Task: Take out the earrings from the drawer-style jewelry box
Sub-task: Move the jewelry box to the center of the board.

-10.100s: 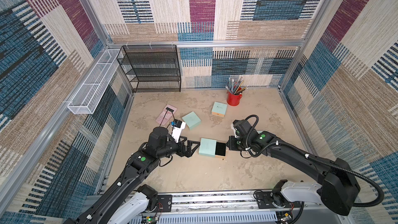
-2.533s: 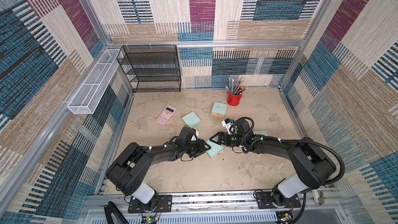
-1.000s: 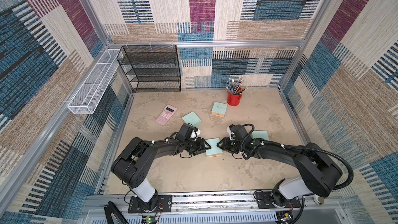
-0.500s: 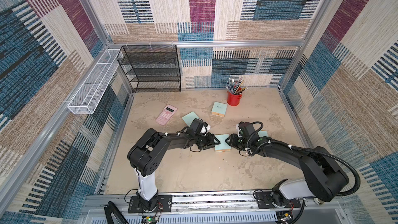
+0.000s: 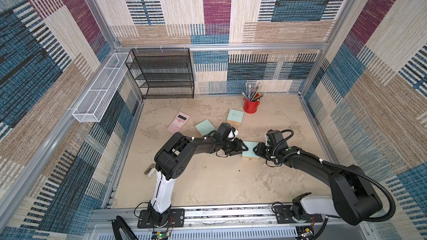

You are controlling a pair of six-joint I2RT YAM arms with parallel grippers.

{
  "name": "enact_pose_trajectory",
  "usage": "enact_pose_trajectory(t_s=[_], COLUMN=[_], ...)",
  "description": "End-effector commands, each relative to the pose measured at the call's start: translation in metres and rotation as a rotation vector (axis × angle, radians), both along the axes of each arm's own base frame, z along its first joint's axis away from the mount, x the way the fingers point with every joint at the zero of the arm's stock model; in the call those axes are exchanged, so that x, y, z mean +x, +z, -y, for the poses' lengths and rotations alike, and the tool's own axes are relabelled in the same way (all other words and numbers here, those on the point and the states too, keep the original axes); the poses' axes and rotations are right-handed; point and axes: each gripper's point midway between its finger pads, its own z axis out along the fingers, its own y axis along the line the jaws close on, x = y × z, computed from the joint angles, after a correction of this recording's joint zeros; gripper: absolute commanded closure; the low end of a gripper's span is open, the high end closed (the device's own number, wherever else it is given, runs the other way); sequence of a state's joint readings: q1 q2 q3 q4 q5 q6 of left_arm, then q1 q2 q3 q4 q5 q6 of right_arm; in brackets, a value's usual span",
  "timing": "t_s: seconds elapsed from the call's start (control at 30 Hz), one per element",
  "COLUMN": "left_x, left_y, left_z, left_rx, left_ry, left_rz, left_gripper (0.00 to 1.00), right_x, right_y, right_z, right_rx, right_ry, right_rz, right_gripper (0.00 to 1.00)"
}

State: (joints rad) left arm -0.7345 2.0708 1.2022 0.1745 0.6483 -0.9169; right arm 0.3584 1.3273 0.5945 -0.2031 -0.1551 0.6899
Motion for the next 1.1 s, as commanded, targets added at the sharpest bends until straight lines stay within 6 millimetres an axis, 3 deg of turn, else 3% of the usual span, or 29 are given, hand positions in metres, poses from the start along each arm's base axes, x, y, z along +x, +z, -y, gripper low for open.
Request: enact_pose_trajectory(t_s=[0.0,0.47,1.07], left_x=[-0.006,-0.009,-0.012], left_y=[0.013,0.012,0.012], left_z=[0.018,0.039,0.041], left_rx=[-0.067,-0.089,-0.098], left_ry=[-0.051,-0.080,-0.081], left_rz=[0.003,-0.004,-0.008], left_gripper=[0.47,0.48,0.48], right_x=[0.002,0.005,0.006], right_y=[0.005,0.007,0.005], right_z=[0.002,0.025,0.032], right_rx=[0.000,-0.027,-0.041], right_ry=[0.022,-0.027,-0.050], right_rz=[0.023,0.031,0.031], right_gripper=[0.57,0.55,0.52])
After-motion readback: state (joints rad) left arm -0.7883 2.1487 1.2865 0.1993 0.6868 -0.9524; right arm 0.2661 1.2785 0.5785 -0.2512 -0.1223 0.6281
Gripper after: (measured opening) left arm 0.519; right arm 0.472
